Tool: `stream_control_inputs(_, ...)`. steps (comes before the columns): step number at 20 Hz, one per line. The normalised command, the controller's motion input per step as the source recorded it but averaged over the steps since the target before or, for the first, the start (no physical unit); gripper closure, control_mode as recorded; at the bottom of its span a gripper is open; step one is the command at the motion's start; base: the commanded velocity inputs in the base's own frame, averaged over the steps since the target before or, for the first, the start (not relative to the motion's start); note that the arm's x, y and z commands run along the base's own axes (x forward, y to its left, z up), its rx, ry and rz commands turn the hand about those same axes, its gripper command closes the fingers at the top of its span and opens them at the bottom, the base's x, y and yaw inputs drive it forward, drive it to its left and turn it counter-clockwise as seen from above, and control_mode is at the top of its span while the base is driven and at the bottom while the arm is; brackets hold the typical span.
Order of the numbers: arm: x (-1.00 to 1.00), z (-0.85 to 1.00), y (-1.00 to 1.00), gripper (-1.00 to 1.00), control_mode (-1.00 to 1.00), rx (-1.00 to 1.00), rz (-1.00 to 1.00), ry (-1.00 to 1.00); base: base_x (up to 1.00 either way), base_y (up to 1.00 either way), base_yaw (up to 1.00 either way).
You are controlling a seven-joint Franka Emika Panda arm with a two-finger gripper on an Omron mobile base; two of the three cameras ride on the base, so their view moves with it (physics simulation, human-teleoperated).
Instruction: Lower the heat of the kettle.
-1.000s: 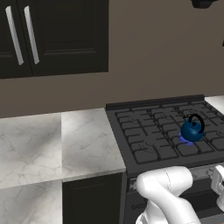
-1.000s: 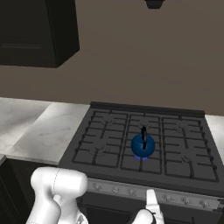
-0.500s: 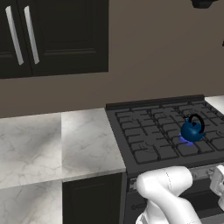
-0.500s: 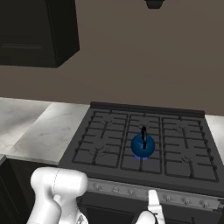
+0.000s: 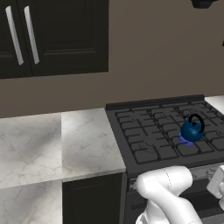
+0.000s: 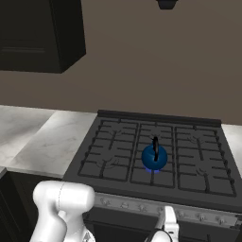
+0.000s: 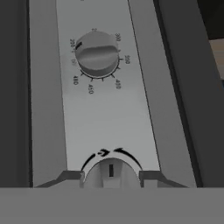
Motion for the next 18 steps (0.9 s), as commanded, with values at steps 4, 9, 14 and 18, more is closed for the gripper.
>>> stream_control_inputs(4,0.00,0.00,0.00,1.00,-1.00,0.32,0.00,0.00,0.00,0.00,0.00)
stream_control_inputs(9,0.00,0.00,0.00,1.00,-1.00,0.27,0.00,0.00,0.00,0.00,0.00)
stream_control_inputs(14,0.00,0.02,0.00,1.00,-1.00,0.22,-0.01,0.00,0.00,0.00,0.00)
stream_control_inputs(18,0.00,0.05,0.00,1.00,-1.00,0.18,-0.03,0.00,0.00,0.00,0.00)
